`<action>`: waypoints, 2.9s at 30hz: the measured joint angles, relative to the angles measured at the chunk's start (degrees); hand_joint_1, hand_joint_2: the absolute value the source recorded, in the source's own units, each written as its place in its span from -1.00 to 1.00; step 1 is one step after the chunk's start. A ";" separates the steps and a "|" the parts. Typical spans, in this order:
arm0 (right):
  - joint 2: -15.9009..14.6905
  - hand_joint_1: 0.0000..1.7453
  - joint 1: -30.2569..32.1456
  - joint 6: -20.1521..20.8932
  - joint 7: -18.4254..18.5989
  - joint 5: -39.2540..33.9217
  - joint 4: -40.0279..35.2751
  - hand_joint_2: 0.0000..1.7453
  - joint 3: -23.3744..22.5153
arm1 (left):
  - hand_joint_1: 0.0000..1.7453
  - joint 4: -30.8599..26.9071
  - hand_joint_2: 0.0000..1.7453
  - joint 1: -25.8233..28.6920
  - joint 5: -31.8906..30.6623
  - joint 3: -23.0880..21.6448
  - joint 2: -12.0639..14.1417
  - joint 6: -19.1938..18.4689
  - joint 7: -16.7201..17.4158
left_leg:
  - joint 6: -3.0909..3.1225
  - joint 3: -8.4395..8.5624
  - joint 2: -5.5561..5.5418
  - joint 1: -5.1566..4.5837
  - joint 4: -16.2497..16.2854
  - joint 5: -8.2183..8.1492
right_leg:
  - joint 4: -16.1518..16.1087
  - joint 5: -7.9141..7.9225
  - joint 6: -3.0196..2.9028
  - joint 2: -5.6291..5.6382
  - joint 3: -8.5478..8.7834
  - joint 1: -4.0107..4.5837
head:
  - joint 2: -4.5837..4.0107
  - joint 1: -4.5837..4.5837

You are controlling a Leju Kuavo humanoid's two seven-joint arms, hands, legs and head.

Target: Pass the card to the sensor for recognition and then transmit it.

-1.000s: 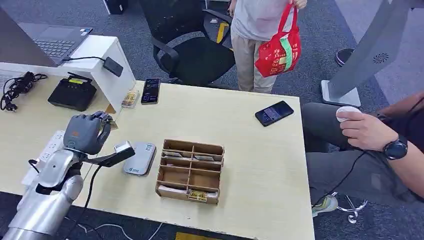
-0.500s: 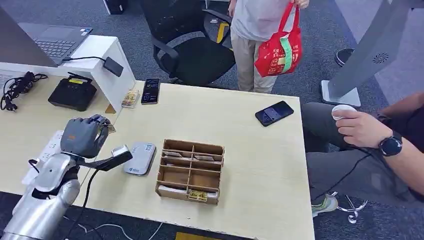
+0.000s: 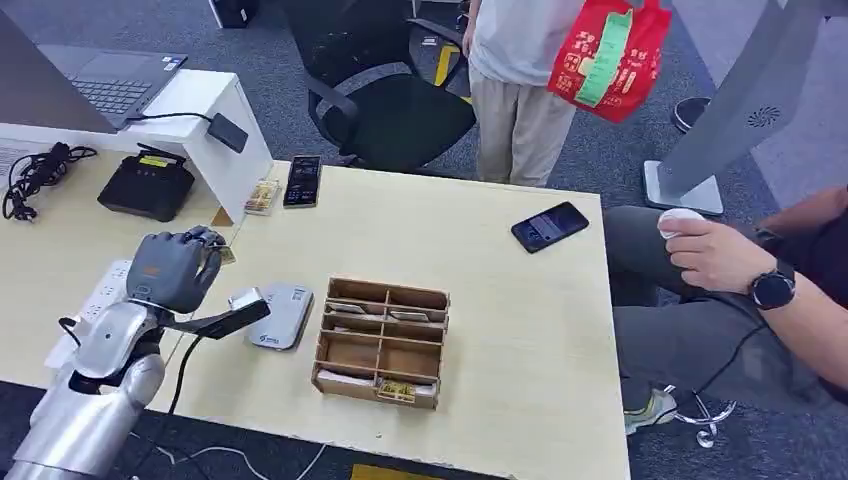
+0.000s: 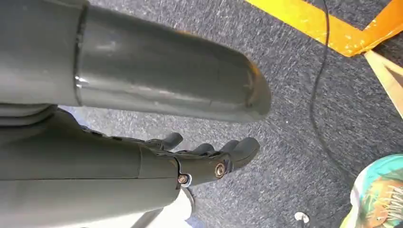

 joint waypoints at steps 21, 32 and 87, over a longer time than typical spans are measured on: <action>-0.09 -1.00 0.79 0.52 -0.17 0.11 0.09 -1.00 -0.04 | 1.00 3.15 1.00 -3.79 -0.30 -3.30 -3.04 0.37 1.14 | 0.00 -0.01 0.14 0.00 0.00 0.02 | 0.01 0.07 -0.03 0.13 -0.06 0.00 | 0.00 0.00; 1.49 -1.00 0.50 -0.68 1.79 3.02 0.28 -1.00 1.16 | 1.00 1.24 1.00 3.46 2.65 -0.50 1.05 3.63 0.87 | 0.00 -0.06 0.15 0.03 -0.02 0.01 | 0.07 0.03 -0.05 0.18 -0.10 0.03 | 0.00 0.00; 3.21 -1.00 0.44 -1.92 2.08 3.52 0.66 -1.00 2.82 | 1.00 -3.30 1.00 10.15 -0.83 5.44 -1.35 3.61 -0.61 | -0.04 -0.08 0.13 0.03 -0.01 0.07 | 0.06 0.09 -0.08 0.11 -0.13 0.08 | 0.00 0.00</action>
